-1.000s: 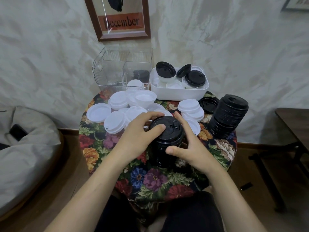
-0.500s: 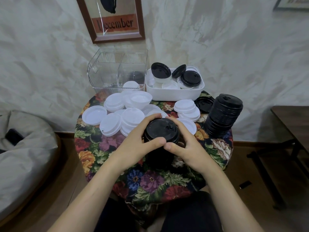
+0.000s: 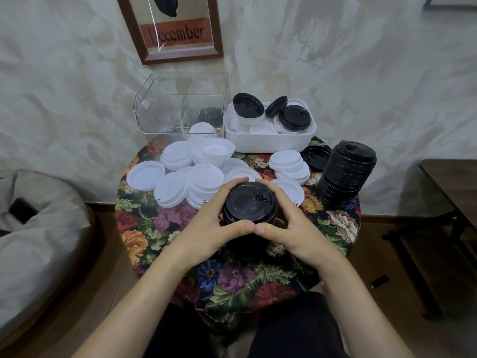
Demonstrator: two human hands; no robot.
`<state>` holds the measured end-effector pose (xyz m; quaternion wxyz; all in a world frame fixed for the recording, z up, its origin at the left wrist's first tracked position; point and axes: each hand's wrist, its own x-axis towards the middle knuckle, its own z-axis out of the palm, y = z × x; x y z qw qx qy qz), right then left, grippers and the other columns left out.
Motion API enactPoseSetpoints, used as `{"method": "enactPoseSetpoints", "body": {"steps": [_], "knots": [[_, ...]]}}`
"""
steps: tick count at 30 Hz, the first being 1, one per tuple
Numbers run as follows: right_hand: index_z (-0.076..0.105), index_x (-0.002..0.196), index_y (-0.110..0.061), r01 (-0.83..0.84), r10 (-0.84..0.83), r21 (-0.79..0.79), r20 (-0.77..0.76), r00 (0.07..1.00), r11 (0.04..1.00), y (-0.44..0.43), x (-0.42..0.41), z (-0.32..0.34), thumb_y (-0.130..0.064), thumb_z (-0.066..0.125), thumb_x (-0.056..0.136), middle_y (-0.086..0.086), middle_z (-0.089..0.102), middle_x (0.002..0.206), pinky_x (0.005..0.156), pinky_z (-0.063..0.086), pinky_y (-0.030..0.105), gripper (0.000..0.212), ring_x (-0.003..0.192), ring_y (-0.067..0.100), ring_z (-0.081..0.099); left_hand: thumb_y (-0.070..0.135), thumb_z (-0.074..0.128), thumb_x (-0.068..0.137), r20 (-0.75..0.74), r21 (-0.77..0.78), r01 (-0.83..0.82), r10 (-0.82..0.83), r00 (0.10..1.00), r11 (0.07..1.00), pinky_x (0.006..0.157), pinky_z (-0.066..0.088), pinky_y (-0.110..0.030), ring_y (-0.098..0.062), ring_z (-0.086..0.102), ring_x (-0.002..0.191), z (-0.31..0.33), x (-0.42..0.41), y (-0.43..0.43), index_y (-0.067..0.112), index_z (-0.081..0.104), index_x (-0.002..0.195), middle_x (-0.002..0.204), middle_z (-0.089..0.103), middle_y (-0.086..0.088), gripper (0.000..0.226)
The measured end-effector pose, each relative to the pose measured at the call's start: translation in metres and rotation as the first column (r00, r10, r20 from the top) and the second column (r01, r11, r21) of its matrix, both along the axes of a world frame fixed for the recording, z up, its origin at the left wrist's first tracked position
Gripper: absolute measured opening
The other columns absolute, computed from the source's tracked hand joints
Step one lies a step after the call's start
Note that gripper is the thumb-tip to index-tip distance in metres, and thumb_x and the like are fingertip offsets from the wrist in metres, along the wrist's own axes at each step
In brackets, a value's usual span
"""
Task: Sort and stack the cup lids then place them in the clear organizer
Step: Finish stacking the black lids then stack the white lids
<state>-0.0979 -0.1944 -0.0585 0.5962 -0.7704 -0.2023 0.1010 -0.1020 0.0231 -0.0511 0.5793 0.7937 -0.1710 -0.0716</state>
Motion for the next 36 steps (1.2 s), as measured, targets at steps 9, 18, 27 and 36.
{"method": "enactPoseSetpoints", "body": {"steps": [9,18,27,36], "knots": [[0.039,0.153,-0.043,-0.057,0.057,-0.001,-0.063,0.996,0.998,-0.009,0.007,0.006,-0.04,0.076,0.092,-0.029,0.052,0.148,0.116,0.038,0.028,0.071,0.142,-0.002,0.045,0.052,0.081,0.077,-0.029,0.002,0.001,-0.001,1.0,1.0,0.118,0.04,-0.041,-0.004,0.052,0.138,0.001,0.002,0.003,0.044,0.042,0.149,0.146,0.056,0.02,0.082],[0.067,0.133,-0.03,0.36,-0.361,-0.068,0.002,0.933,0.93,-0.005,0.058,0.012,-0.027,0.051,0.109,-0.013,0.067,0.134,0.118,0.043,0.039,0.029,0.128,0.003,0.059,0.057,0.081,0.074,-0.032,-0.009,-0.037,0.037,0.999,0.999,0.116,0.041,-0.042,-0.004,0.053,0.136,-0.001,0.003,0.001,0.049,0.044,0.146,0.144,0.057,0.021,0.081],[0.051,0.15,-0.019,0.54,-0.527,-0.366,0.143,0.838,0.758,0.013,0.111,0.022,-0.038,0.052,0.106,0.003,0.044,0.158,0.108,0.036,0.039,0.048,0.143,0.026,0.043,0.06,0.081,0.073,-0.042,-0.007,-0.044,0.044,0.998,0.999,0.117,0.04,-0.042,-0.002,0.052,0.136,-0.002,0.002,0.001,0.052,0.042,0.146,0.145,0.057,0.023,0.082],[0.064,0.139,-0.024,0.515,-0.515,-0.281,0.081,0.853,0.81,0.003,0.118,0.017,-0.025,0.055,0.104,-0.002,0.064,0.137,0.106,0.047,0.038,0.036,0.122,0.017,0.059,0.059,0.079,0.072,-0.04,-0.027,-0.036,0.034,0.999,0.999,0.109,0.041,-0.028,0.001,0.053,0.134,-0.004,0.003,0.001,0.048,0.041,0.148,0.143,0.058,0.024,0.085]]}}
